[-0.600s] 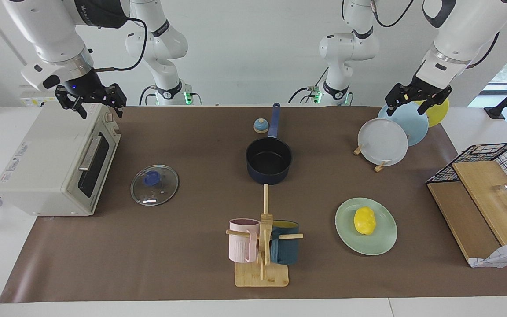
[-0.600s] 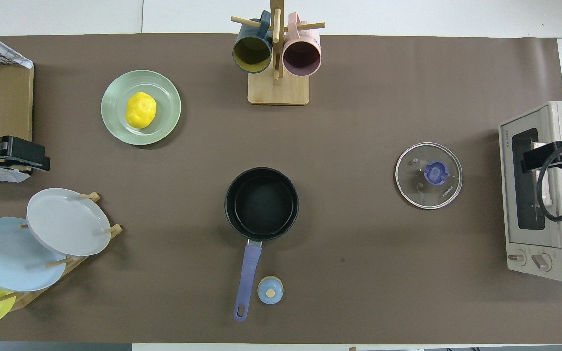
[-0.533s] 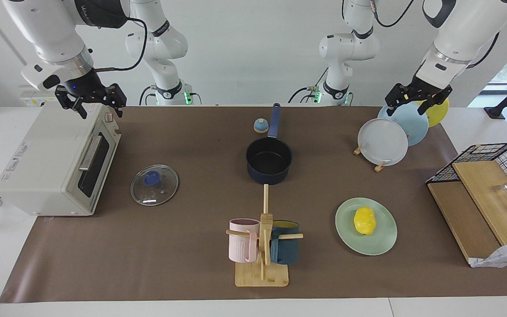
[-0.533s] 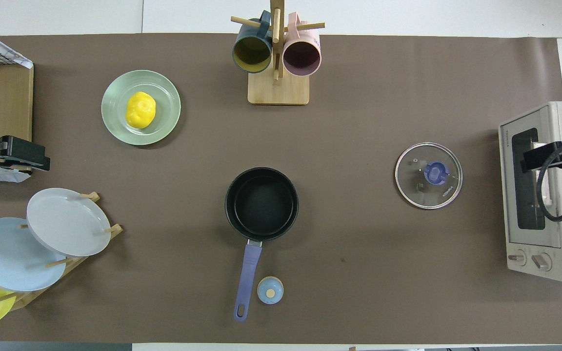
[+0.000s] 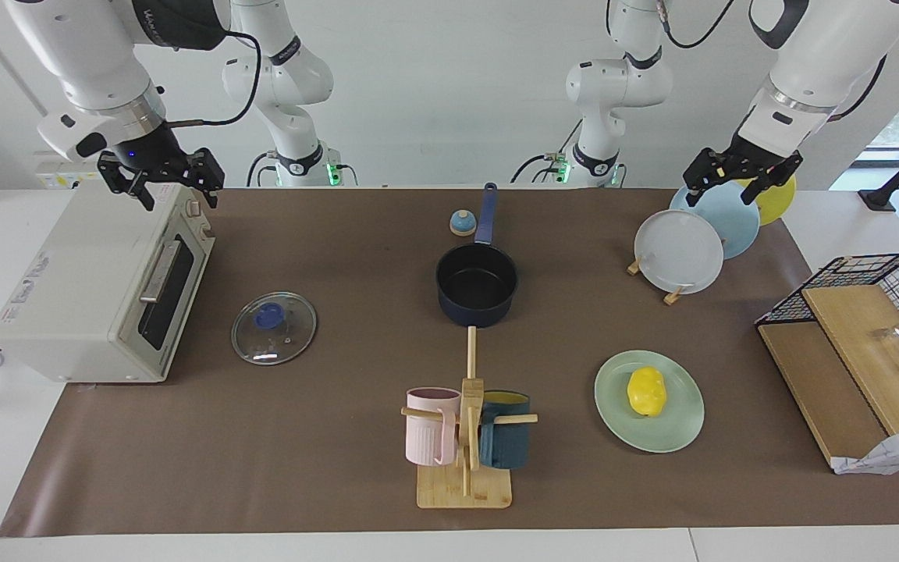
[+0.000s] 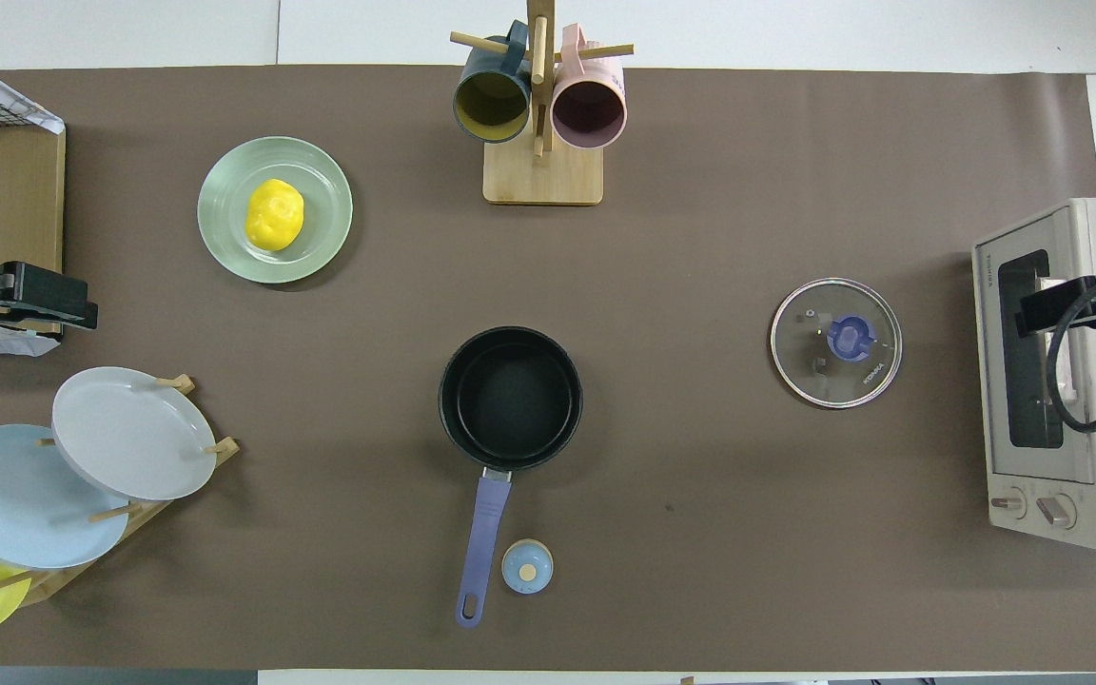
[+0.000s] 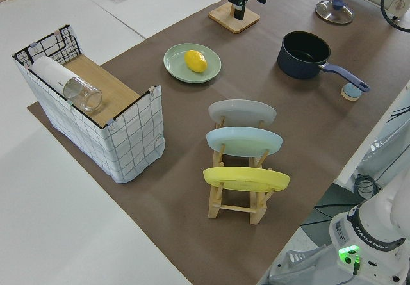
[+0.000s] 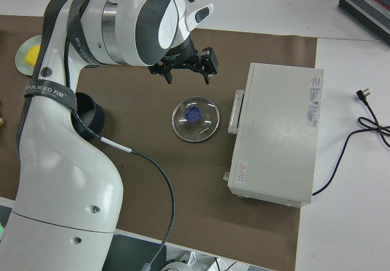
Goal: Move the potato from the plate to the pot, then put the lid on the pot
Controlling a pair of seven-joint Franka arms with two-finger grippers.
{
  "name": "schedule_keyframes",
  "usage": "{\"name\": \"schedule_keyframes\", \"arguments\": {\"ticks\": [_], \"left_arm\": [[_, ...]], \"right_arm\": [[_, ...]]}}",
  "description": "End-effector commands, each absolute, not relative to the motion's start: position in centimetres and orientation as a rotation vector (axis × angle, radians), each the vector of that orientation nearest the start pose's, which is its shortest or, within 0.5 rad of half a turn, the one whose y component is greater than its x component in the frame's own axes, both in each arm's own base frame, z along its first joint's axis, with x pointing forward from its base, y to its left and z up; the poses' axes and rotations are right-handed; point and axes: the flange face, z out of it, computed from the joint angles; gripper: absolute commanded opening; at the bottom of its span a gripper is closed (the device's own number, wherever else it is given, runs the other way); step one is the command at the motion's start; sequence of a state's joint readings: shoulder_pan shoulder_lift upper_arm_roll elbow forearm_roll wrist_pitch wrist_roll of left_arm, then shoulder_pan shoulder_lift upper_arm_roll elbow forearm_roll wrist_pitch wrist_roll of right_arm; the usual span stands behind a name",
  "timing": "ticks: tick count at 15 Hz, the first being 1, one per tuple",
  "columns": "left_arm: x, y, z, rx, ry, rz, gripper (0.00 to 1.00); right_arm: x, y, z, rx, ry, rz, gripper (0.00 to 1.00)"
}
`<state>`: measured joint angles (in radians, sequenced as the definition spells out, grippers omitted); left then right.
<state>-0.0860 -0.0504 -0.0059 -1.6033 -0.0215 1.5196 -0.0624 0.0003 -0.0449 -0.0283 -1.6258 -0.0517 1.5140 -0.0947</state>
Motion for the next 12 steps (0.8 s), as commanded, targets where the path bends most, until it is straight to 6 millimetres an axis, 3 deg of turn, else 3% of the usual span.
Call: {"name": "schedule_keyframes", "arguments": {"ticks": [1, 2, 5, 9, 12], "left_arm": [[53.7, -5.6, 63.1, -3.166, 0.08, 0.008, 1.0], [54.1, -5.8, 62.9, -3.166, 0.097, -0.009, 1.0], [56.9, -6.6, 59.3, -3.182, 0.15, 0.051, 1.0], [60.7, -9.1, 54.4, -3.186, 0.202, 0.058, 1.0], [63.6, -9.6, 51.2, -3.178, 0.31, 0.048, 1.0]], "right_arm": [[52.8, -2.3, 62.0, -3.164, -0.093, 0.122, 1.0], [52.8, -2.3, 62.0, -3.164, -0.093, 0.122, 1.0], [52.8, -2.3, 62.1, -3.164, -0.093, 0.12, 1.0], [52.8, -2.3, 62.0, -3.164, -0.093, 0.122, 1.0], [52.8, -2.3, 62.0, -3.164, -0.093, 0.122, 1.0]]}}
